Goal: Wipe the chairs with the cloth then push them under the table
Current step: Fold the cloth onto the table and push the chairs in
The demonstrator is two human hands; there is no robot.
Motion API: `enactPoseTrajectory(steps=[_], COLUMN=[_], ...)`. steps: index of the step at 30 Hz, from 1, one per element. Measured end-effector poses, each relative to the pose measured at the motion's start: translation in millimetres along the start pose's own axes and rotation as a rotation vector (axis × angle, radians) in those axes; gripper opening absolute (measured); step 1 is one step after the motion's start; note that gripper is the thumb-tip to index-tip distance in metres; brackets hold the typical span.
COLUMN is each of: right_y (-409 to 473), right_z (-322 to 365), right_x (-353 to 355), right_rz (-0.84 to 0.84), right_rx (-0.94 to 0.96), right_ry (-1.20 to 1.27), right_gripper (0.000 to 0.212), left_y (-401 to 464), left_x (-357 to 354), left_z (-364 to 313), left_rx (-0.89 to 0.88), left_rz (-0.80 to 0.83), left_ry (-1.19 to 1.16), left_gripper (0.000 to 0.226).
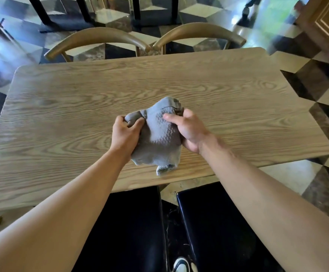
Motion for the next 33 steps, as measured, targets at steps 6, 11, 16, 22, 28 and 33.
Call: enactPoseTrajectory(steps=[6,11,16,22,28,33], right_y=[-16.9,-26.8,-50.6,-44.1,-31.3,-31.8], right_z=[-75.6,-76.5,-69.2,-103.0,-120.3,-117.6], right_x=[80.0,91.7,75.1,46.9,66.4,66.5], right_rz=[-0.330,-0.506,-0.593,-0.111,-0.104,-0.061], right_rx=[-0.310,-0.153,0.101,0.081,-0.010,-0.061], right_ry=[-0.485,-0.874,-1.206,-1.594,-1.626,-1.596], right_gripper=[0.043,0.032,0.043,0.056,0.066,0.066], left_y=[-5.0,-21.4,-51.9,-68.9,-56.8,-57.2], left_x=[-40.2,-54.5,-58.0,-92.4,-95.4,-89.9], left_z=[53.7,56.9,35.0,71.6,89.5,84.0], left_rx=[0.233,0.050,-0.342,-0.372,-0.312,-0.262], left_rz=[0.218,0.117,-0.059,0.367,0.358,0.355], left_ry=[0.134,0.381,0.863,1.276,1.299,1.352], left_gripper=[0.050,0.036,0.047,0.068,0.078,0.083])
Point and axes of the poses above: each hand's wrist, its own y-axis towards the middle knuckle, its own x-axis out of the back of the hand, z = x × y, the point moved 5 cm from there along y, towards the middle knuckle, and after that the axes turned 12 degrees about z, right-handed, at the moved point
